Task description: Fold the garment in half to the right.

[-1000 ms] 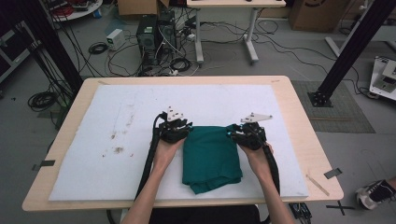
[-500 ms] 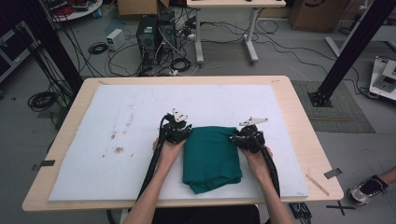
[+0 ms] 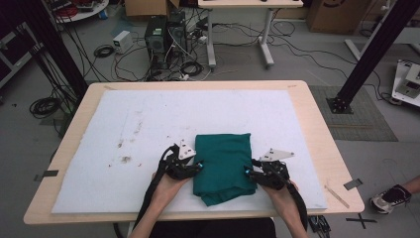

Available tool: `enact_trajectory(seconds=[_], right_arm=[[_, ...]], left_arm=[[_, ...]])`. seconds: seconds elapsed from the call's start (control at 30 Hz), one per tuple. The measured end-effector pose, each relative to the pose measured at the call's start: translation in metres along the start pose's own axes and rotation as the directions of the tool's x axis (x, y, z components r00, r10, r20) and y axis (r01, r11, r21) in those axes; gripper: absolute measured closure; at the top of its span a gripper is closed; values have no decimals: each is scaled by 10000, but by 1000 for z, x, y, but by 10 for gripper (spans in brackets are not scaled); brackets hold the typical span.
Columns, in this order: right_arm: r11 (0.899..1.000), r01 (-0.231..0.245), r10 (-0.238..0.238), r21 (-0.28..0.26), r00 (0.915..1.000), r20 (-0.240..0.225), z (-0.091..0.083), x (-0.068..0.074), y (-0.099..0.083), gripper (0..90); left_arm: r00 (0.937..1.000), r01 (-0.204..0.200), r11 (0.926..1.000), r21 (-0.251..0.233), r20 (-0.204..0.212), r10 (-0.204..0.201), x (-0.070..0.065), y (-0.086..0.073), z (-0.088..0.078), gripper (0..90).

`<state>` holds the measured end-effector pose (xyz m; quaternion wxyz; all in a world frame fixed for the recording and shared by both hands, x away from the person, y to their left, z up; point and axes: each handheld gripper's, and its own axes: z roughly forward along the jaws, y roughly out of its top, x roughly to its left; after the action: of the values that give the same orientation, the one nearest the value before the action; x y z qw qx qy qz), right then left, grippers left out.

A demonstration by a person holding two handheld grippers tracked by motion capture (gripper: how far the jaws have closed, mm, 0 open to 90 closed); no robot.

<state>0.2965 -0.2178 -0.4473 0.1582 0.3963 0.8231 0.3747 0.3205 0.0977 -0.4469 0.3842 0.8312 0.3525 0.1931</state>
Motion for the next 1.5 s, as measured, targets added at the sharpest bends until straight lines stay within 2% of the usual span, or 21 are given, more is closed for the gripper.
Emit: enact_trajectory(seconds=[0.03,0.1,0.17,0.23,0.3,0.37,0.47,0.53,0.67,0.77,0.8,0.83,0.9,0.97,1.03,1.17,1.27,1.33,1.4,1.5], right_arm=[[9998,-198,197,-83,9998,-43,-1,-1,-4,584],[9998,-85,88,-196,9999,120,-4,0,-4,581],[9989,65,-55,-470,9998,215,-11,9,-2,570],[9966,149,-158,-806,9998,-100,-19,20,-1,562],[9942,325,-355,-1024,9990,-271,-23,30,-2,567],[9947,531,-574,-878,9973,-469,-24,40,-7,582],[9976,550,-580,-414,9953,-770,-23,46,-18,602],[9974,581,-610,-428,9957,-700,-22,46,-26,604],[9987,15,-68,-506,9944,-1058,-26,42,-36,622],[9983,-9,-58,-578,9933,-1150,-28,40,-39,625],[9983,-33,-36,-586,9931,-1170,-28,40,-38,613],[9980,-4,-77,-635,9919,-1267,-28,39,-37,575],[9963,-105,-9,-851,9911,-1329,-30,36,-34,428],[9919,-167,63,-1260,9966,-826,-34,31,-30,346],[9840,-440,361,-1725,9982,-489,-39,21,-24,281],[9731,-591,616,-2227,9981,44,-45,4,-16,216],[9692,-629,754,-2382,9962,437,-47,-6,-13,216],[9654,-731,911,-2503,9939,614,-47,-12,-14,217],[9663,-762,945,-2457,9935,636,-46,-18,-16,216],[9668,-832,1045,-2416,9916,766,-46,-25,-20,217]], left_arm=[[9998,173,9998,-60,59,-173,1,-2,-1,549],[9999,118,9995,-307,-115,-122,-2,-1,-9,542],[9992,134,9962,-866,375,-102,-9,-1,-22,531],[9951,82,9927,-1204,990,37,-19,-3,-32,528],[9902,-162,9933,-1140,1361,318,-28,-7,-37,528],[9848,-295,9950,-954,1674,453,-35,-12,-38,539],[9803,-648,9967,-484,1837,727,-39,-22,-39,576],[9782,-520,9973,-520,1983,614,-38,-29,-40,606],[9764,-264,9980,-583,2126,382,-36,-37,-43,668],[9757,-266,9980,-570,2156,384,-34,-37,-44,660],[9773,-435,9975,-557,2050,540,-31,-35,-46,606],[9782,-334,9970,-700,2023,470,-29,-33,-49,561],[9807,-154,9918,-1273,1913,398,-20,-31,-56,492],[9869,-41,9874,-1580,1584,294,-7,-31,-64,424],[9921,86,9829,-1840,1248,146,8,-32,-70,368],[9969,402,9744,-2210,749,-241,39,-39,-81,281],[9979,586,9690,-2398,413,-501,56,-45,-88,260],[9974,714,9647,-2534,67,-721,68,-50,-94,255],[9961,754,9629,-2590,-246,-846,78,-53,-100,255],[9925,981,9582,-2687,-437,-1139,89,-60,-108,255]])
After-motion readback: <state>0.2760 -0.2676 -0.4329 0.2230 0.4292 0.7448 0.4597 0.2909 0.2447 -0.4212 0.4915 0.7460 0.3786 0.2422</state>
